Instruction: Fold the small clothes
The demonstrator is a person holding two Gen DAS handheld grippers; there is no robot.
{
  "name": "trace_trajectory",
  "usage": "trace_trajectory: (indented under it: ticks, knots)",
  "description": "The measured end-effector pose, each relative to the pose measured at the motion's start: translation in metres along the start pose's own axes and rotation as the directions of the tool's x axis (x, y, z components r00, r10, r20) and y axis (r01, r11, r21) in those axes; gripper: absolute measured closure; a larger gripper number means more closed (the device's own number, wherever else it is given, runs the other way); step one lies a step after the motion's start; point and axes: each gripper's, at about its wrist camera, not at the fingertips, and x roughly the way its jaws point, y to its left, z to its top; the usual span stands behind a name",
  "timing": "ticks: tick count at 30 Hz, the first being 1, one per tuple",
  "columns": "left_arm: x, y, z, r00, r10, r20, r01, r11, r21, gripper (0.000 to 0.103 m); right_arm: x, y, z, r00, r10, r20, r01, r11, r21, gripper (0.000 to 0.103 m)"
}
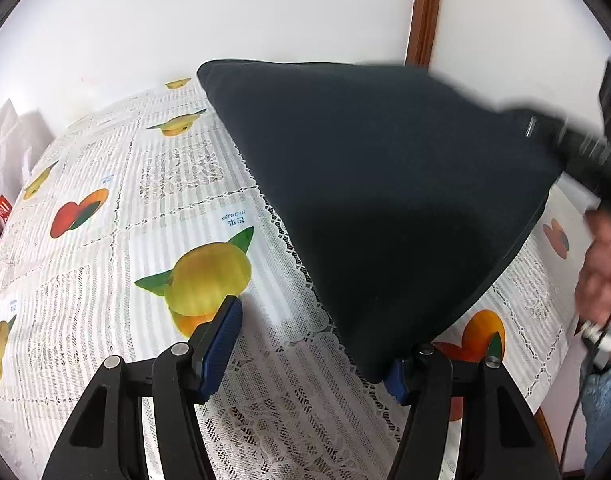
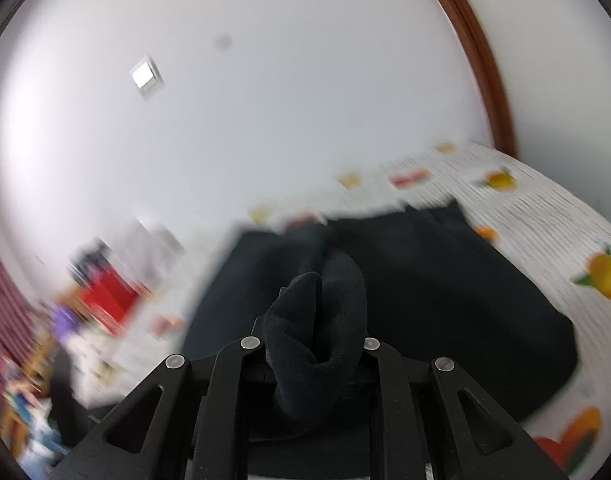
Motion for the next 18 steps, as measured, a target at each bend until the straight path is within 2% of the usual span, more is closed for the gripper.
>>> trace_trajectory:
  ticks: [2, 3, 4, 5, 6, 10, 13, 18]
  knots:
    - [0.001, -0.002, 0.002, 1.0, -0.015, 0.003, 0.015, 1.0, -0.007, 0.05, 0.019, -0.006, -0.013, 0.991, -0.094, -0.097, 0.091, 0.995, -0.032, 0.087]
    - [0.0, -0.002, 0.0, 1.0, -0.027, 0.003, 0.027, 1.0, -0.009, 0.06, 0.03, -0.012, -0.019, 0.981, -0.12, -0.154, 0.118, 0.993, -0.023, 0.086]
    - [-0.002, -0.004, -0.001, 0.999, -0.044, 0.003, 0.044, 0.999, -0.009, 0.066, 0.035, -0.016, -0.022, 0.977, -0.12, -0.175, 0.122, 0.993, -0.002, 0.086]
    - [-0.003, -0.007, -0.001, 0.998, -0.066, -0.001, 0.066, 0.998, -0.007, 0.079, 0.033, -0.016, -0.022, 0.979, -0.121, -0.166, 0.123, 0.992, 0.004, 0.086]
    - [-0.004, -0.009, -0.001, 0.997, -0.077, -0.001, 0.077, 0.997, -0.007, 0.087, 0.034, -0.013, -0.019, 0.977, -0.134, -0.167, 0.135, 0.991, -0.006, 0.086]
    - [-0.01, -0.007, 0.0, 0.998, -0.054, 0.025, 0.054, 0.998, -0.017, 0.09, 0.045, 0.003, -0.017, 0.965, -0.195, -0.175, 0.181, 0.979, -0.091, 0.086]
    - [-0.014, 0.007, 0.0, 0.997, -0.064, 0.034, 0.066, 0.996, -0.055, 0.091, 0.051, 0.009, -0.012, 0.963, -0.187, -0.193, 0.171, 0.98, -0.099, 0.086]
    - [-0.019, 0.039, -0.002, 0.998, -0.038, 0.05, 0.043, 0.994, -0.097, 0.092, 0.073, 0.035, -0.008, 0.961, -0.162, -0.223, 0.139, 0.984, -0.113, 0.086]
